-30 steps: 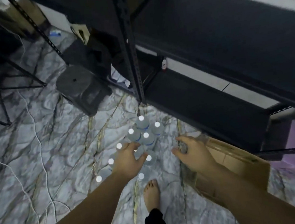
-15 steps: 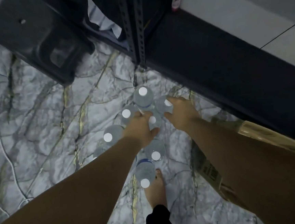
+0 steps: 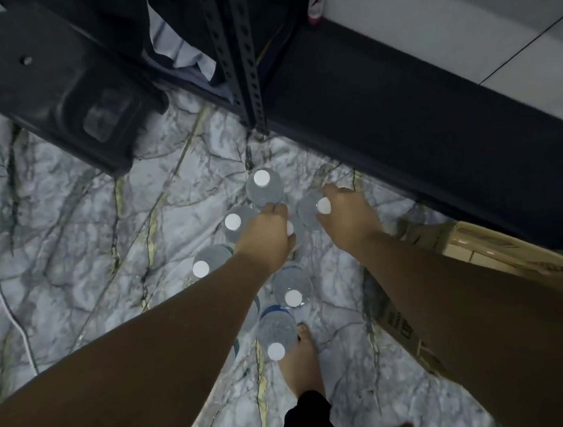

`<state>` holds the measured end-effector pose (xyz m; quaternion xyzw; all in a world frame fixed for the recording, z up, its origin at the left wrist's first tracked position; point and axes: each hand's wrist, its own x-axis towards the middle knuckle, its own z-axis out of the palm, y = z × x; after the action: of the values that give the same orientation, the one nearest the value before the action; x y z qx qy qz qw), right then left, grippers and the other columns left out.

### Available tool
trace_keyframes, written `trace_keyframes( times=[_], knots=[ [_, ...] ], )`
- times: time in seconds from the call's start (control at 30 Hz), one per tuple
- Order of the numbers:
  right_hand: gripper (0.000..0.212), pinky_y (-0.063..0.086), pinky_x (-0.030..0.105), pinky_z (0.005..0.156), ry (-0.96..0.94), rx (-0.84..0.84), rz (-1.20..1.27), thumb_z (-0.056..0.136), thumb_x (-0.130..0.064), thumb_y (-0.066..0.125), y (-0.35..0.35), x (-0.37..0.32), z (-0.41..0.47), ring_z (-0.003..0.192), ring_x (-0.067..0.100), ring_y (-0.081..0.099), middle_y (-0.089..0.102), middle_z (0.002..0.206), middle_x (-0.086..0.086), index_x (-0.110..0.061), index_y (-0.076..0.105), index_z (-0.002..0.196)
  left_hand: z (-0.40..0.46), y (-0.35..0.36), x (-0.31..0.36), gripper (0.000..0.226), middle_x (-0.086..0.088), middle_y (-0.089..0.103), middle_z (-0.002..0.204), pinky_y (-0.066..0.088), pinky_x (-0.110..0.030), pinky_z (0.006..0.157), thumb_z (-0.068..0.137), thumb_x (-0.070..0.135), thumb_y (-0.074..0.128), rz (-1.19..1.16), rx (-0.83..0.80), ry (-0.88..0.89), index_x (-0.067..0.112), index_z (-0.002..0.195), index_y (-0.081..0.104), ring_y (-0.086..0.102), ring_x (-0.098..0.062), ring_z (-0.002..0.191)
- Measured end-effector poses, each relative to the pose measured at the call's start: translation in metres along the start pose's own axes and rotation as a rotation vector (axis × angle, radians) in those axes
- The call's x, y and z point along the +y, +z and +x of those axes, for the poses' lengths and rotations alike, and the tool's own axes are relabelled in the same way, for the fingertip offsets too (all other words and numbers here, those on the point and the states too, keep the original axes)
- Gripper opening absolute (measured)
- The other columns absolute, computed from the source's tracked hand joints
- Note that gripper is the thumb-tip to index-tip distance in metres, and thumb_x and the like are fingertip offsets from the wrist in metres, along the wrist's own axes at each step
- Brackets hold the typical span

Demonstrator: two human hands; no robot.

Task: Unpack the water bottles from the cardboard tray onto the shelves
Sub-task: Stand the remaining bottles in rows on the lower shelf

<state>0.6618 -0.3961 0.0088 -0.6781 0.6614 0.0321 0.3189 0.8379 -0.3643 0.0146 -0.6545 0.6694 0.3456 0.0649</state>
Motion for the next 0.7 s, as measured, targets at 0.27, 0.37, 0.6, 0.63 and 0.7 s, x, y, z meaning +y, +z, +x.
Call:
trace_keyframes(
  times=[0.27,0.37,0.6,0.63,0.7],
  knots=[
    [0.019,0.045,0.036,0.067,-0.113,0.129,0.179,0.094,-0.023,0.072,-0.100,0.004,-0.100,0.084,0.023,0.058,0.057,0.094,0.002,-0.011,0.057,0.096,-0.080,-0.073,0.044,0.025,-0.012,0.057,0.114,0.051,-0.041,0.074,0.095,0.019,0.071,-0.053,0.126,0.212,0.003,0.113,0.063,0.065,-0.036,0.090],
    [0.021,0.042,0.035,0.066,-0.148,0.211,0.192,0.093,-0.026,0.074,-0.147,0.007,-0.155,0.081,0.018,0.054,0.054,0.094,-0.003,-0.012,0.061,0.099,-0.123,-0.106,0.078,0.026,-0.011,0.054,0.119,0.046,-0.038,0.069,0.098,0.021,0.068,-0.013,0.164,0.283,0.005,0.118,0.061,0.063,-0.037,0.087],
    [0.020,0.053,0.041,0.077,-0.208,0.355,0.259,0.094,-0.030,0.075,-0.261,0.003,-0.291,0.086,0.016,0.059,0.055,0.102,-0.009,-0.019,0.063,0.105,-0.238,-0.192,0.183,0.024,-0.005,0.048,0.117,0.044,-0.038,0.071,0.101,0.025,0.065,0.011,0.226,0.392,0.009,0.118,0.058,0.057,-0.030,0.089],
    [0.020,0.054,0.042,0.077,-0.210,0.377,0.266,0.094,-0.031,0.075,-0.277,0.004,-0.310,0.087,0.016,0.060,0.055,0.102,-0.009,-0.019,0.064,0.105,-0.254,-0.202,0.199,0.024,-0.004,0.048,0.116,0.044,-0.038,0.072,0.101,0.025,0.066,0.013,0.231,0.402,0.010,0.118,0.058,0.057,-0.029,0.090],
    [0.020,0.054,0.044,0.077,-0.217,0.412,0.273,0.094,-0.032,0.074,-0.309,0.007,-0.345,0.086,0.016,0.060,0.056,0.102,-0.008,-0.020,0.063,0.106,-0.285,-0.221,0.229,0.023,-0.002,0.048,0.114,0.040,-0.035,0.075,0.101,0.025,0.066,0.016,0.242,0.431,0.011,0.118,0.059,0.057,-0.026,0.092]
  ],
)
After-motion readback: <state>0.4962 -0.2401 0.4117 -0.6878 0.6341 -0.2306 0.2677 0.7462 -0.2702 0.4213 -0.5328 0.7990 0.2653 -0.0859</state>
